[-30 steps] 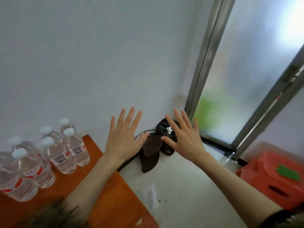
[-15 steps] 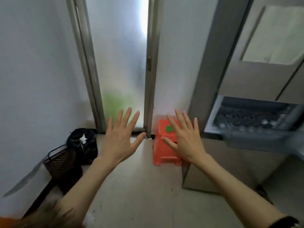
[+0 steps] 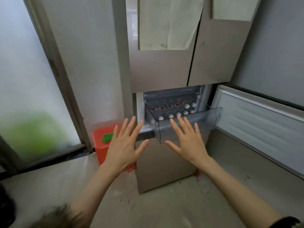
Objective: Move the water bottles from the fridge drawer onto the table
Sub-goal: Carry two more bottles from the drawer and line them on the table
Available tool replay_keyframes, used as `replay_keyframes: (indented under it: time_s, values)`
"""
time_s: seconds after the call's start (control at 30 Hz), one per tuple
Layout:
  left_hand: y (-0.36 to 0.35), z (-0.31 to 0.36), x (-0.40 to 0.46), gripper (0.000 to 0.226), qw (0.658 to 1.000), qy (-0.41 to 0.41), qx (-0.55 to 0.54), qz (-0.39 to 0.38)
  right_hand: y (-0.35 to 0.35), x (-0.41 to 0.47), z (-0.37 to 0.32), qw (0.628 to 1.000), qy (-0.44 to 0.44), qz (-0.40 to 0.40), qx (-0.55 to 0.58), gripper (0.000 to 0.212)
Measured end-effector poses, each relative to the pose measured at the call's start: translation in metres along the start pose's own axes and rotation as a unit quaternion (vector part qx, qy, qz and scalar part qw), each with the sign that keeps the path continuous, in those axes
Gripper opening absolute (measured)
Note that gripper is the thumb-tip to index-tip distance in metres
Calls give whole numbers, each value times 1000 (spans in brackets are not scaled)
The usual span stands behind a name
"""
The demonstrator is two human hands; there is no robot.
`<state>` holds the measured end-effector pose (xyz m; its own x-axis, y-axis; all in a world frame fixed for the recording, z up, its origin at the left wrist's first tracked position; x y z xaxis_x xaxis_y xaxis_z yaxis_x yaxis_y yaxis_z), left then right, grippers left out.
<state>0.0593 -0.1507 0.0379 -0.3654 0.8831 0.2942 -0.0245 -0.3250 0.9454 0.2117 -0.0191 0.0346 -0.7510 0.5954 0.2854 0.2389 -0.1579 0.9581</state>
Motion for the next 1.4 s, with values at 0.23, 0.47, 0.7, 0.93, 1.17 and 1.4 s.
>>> replay_keyframes:
  time_s: [0.23,0.47,0.7,0.93,1.17,1.4]
  values:
    - [-74,44,143,71,998,-34,-38,-47,-31,75,115,997,-64,-38,-14,89]
    - [-136,90,240,69,989,-52,-64,-124,-59,125,208,991,-107,-69,28,73]
    - [-194,127,332,65,979,20,-125,-159,-102,203,286,990,-72,-95,75,69]
    - [-260,150,394,63,939,164,-243,-180,-159,276,350,969,-35,-152,194,57]
    - [-301,155,437,51,839,331,-406,-149,-228,326,379,857,-178,-259,408,45]
    - [-349,150,459,27,527,470,-701,-103,-272,336,380,485,-431,-217,730,21]
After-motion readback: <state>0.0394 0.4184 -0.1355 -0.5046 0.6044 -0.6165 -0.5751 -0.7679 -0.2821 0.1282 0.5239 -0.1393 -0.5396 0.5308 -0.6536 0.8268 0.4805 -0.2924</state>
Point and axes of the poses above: each hand's wrist, its own x-axis towards the middle knuckle, its own y-axis out of the back of the hand, z = x × y, the point moved 6 cm from there along x, towards the middle knuckle, and after that the axes turned 3 degrees about -z, right-handed, at the moved point
